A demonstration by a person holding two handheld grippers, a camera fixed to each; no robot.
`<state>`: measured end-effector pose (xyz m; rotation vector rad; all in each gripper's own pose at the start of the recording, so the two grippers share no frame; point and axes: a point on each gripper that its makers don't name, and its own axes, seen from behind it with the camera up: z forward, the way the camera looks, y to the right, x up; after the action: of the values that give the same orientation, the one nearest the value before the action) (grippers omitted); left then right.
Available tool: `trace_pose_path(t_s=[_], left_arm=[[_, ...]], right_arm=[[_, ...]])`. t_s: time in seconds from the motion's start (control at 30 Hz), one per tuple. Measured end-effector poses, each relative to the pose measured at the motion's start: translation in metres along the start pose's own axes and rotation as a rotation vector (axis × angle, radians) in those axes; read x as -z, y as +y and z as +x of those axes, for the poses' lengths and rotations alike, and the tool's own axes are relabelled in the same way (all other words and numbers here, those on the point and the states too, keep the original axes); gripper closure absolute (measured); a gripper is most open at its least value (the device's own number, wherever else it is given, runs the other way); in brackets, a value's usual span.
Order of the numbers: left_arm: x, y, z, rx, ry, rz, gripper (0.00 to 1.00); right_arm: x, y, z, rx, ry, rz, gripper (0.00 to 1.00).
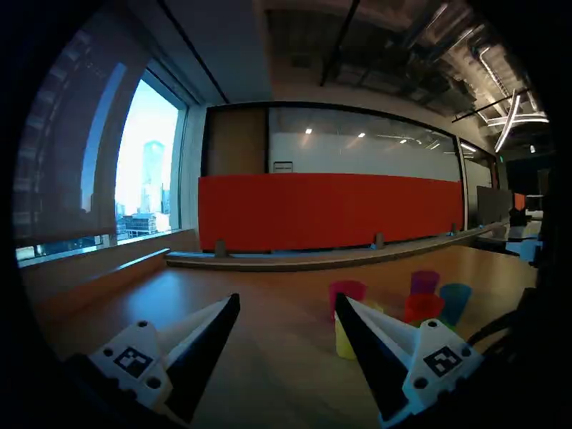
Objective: Pour water
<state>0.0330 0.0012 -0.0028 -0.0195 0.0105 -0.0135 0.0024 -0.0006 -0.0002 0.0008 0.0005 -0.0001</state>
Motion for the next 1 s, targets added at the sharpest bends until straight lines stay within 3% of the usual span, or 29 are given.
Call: trace_pose_path(t_s=[0.57, 0.7, 1.0], left_arm=[[-0.015, -0.012, 0.070, -0.037, -0.033, -0.056, 0.01], [-0.018, -0.016, 0.085, -0.031, -0.035, -0.053, 0.01], [-0.022, -0.012, 0.115, -0.002, -0.049, -0.103, 0.01]], right_arm=[[-0.006, -0.028, 0.101, 0.085, 0.015, 0.060, 0.00], [-0.005, -0.043, 0.126, 0.091, 0.026, 0.096, 0.00], [-0.005, -0.067, 0.156, 0.082, 0.021, 0.152, 0.00]])
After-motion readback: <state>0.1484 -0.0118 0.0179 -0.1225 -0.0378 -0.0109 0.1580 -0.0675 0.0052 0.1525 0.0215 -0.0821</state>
